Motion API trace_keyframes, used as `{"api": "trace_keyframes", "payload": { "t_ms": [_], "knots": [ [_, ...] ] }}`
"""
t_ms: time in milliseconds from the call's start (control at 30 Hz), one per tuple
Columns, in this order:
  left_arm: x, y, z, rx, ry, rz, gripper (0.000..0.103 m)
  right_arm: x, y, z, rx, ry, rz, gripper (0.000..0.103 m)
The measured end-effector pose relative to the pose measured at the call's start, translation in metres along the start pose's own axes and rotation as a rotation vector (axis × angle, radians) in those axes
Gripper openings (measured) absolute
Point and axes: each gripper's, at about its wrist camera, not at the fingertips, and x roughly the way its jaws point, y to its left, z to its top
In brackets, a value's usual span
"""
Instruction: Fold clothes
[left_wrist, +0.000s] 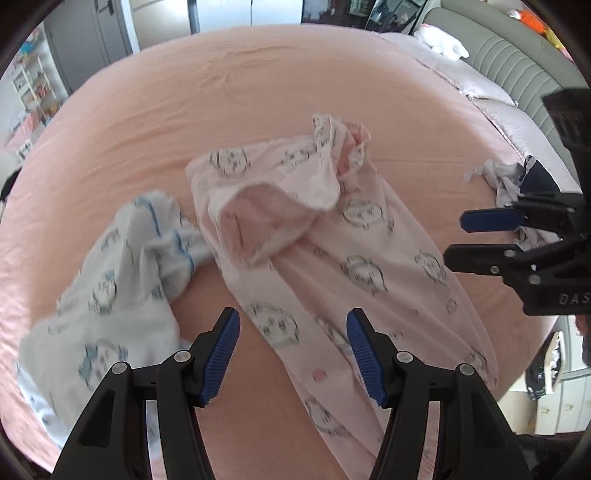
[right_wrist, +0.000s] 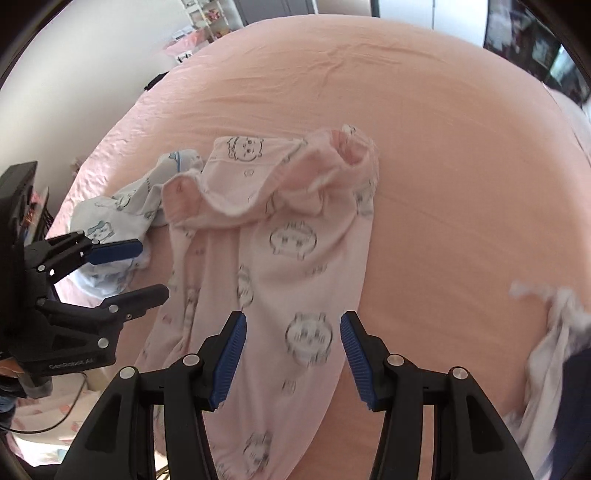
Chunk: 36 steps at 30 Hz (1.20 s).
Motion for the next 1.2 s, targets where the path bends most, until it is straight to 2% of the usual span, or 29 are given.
{"api": "trace_keyframes", "payload": {
  "t_ms": [67, 133, 267, 400, 500, 567, 700, 800, 933, 1200],
  "knots": [
    [0.003, 0.003, 0.005, 0.017, -0.031, 0.061, 0.058, 0.005, -0.004, 0.01, -0.002, -0.017, 0.001, 0.053],
    [0.006, 0.007, 0.01, 0.022, -0.041, 0.076, 0.058, 0.011, -0.01, 0.018, 0.004, -0.03, -0.004, 0.053],
    [0.014, 0.016, 0.018, -0.029, -0.021, 0.052, 0.058, 0.024, -0.024, 0.03, 0.043, -0.04, -0.021, 0.053],
    [0.016, 0.009, 0.018, 0.011, -0.027, 0.059, 0.058, 0.032, -0.033, 0.037, 0.083, -0.043, 0.003, 0.052],
    [0.017, 0.004, 0.017, 0.044, -0.035, 0.068, 0.058, 0.038, -0.026, 0.04, 0.029, -0.04, 0.016, 0.052],
    [0.013, -0.005, 0.012, 0.098, -0.045, 0.066, 0.058, 0.043, -0.018, 0.042, -0.017, -0.034, 0.009, 0.047],
    [0.024, -0.014, 0.014, 0.16, -0.02, 0.072, 0.058, 0.058, -0.009, 0.05, -0.059, -0.016, -0.004, 0.044],
    [0.038, -0.003, 0.026, 0.097, 0.025, 0.061, 0.058, 0.069, -0.009, 0.06, -0.057, -0.006, -0.025, 0.043],
    [0.053, 0.02, 0.045, 0.033, 0.051, 0.094, 0.058, 0.074, -0.017, 0.077, -0.023, -0.014, -0.052, 0.043],
    [0.059, 0.06, 0.082, -0.064, -0.001, 0.176, 0.058, 0.081, -0.027, 0.105, 0.036, -0.072, -0.135, 0.043]
  ]
}}
